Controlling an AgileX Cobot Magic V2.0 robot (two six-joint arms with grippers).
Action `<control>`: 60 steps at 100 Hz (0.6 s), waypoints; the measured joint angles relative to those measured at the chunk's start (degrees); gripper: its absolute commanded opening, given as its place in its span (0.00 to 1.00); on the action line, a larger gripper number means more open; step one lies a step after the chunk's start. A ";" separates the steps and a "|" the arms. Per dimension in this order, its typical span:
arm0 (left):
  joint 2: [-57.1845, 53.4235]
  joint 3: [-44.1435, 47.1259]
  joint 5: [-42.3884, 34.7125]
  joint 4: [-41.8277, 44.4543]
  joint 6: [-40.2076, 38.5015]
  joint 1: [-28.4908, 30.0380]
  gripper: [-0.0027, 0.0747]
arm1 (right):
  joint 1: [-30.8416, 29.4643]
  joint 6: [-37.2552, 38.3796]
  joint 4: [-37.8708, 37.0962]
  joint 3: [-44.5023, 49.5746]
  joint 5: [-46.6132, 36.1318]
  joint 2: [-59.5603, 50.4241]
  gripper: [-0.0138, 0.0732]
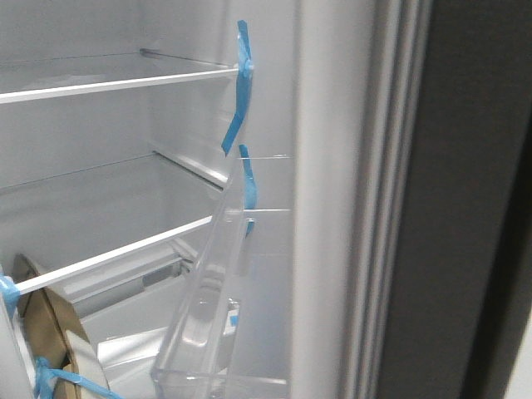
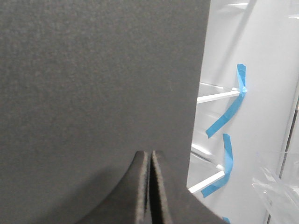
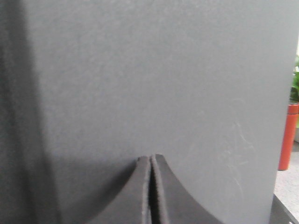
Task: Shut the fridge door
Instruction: 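Push the door shut with both grippers pressing its outer face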
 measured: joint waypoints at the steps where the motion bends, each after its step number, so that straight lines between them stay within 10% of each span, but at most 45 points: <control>1: 0.00 0.00 0.00 0.00 0.00 0.00 0.01 | 0.09 0.00 -0.10 -0.18 0.00 0.13 0.07; 60: 0.00 0.00 0.00 0.00 0.00 0.00 0.01 | 6.16 0.02 0.10 -12.26 -3.46 19.65 0.07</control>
